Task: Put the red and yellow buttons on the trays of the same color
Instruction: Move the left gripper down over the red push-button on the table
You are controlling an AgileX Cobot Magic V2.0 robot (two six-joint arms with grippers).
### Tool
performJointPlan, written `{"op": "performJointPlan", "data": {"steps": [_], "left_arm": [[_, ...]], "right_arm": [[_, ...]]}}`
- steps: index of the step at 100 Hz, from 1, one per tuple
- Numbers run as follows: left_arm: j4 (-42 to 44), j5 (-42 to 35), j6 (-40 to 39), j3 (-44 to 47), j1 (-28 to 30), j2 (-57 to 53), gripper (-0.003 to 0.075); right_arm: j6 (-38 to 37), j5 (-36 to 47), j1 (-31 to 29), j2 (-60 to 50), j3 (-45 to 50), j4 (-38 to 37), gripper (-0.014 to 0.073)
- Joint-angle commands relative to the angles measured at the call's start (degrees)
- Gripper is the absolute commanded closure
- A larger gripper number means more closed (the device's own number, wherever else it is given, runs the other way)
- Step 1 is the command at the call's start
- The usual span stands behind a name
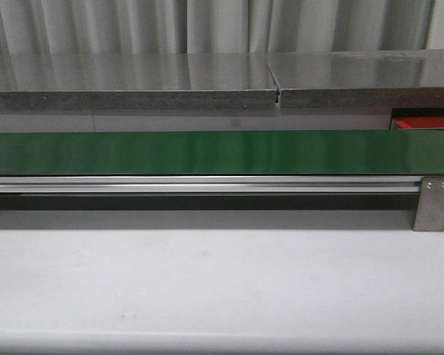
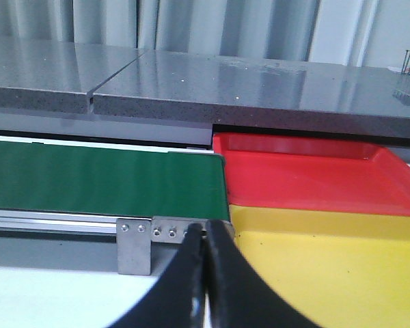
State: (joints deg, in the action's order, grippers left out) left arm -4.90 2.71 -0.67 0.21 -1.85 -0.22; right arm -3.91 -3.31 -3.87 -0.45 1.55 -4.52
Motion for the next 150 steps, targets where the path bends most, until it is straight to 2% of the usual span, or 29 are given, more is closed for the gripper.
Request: {"op": "performJointPlan", "data": {"steps": [1, 34, 49, 68, 75, 92, 106, 143, 150], "left_arm": [[-0.5, -3.9, -0.6, 1.5, 0.2, -1.9, 0.0741], [-0.6, -5.7, -0.6, 1.0, 0.2, -1.9, 0.0741], [-4.5, -1.9, -0.6, -2.6, 0.2, -1.1, 0.0741], [-4.7, 2.9, -0.6, -13.0, 0.2, 7.3, 0.0741], [-4.4, 7.3, -0.6, -18.7, 0.2, 12.3, 0.0741], [-2.3, 23.4, -0.6, -33.6, 0.2, 24.3, 0.0741], [-2.6, 26.4, -0.6, -40.8, 0.2, 31.6, 0.0741], [-4.4, 27.9, -0.6, -42.3, 0.2, 39.7, 0.0738], [-4.1, 29.0, -0.1, -42.3, 0.2, 40.6, 0.0701]], "right_arm": [[0.0, 4.2, 0.1, -1.1, -1.3, -0.7, 0.071], [0.0, 4.2, 0.1, -1.1, -1.3, -0.7, 0.071], [0.0, 4.2, 0.1, -1.1, -1.3, -0.7, 0.071], [0.0, 4.2, 0.1, -1.1, -1.3, -0.7, 0.071], [0.0, 4.2, 0.1, -1.1, -1.3, -0.7, 0.071], [0.0, 4.2, 0.1, -1.1, -1.3, -0.7, 0.071], [0.0, 4.2, 0.1, -1.1, -1.3, -0.7, 0.071], [0.0, 4.2, 0.1, -1.1, -1.3, -0.7, 0.071], [0.0, 4.2, 0.1, -1.1, -1.3, -0.7, 0.071]]}}
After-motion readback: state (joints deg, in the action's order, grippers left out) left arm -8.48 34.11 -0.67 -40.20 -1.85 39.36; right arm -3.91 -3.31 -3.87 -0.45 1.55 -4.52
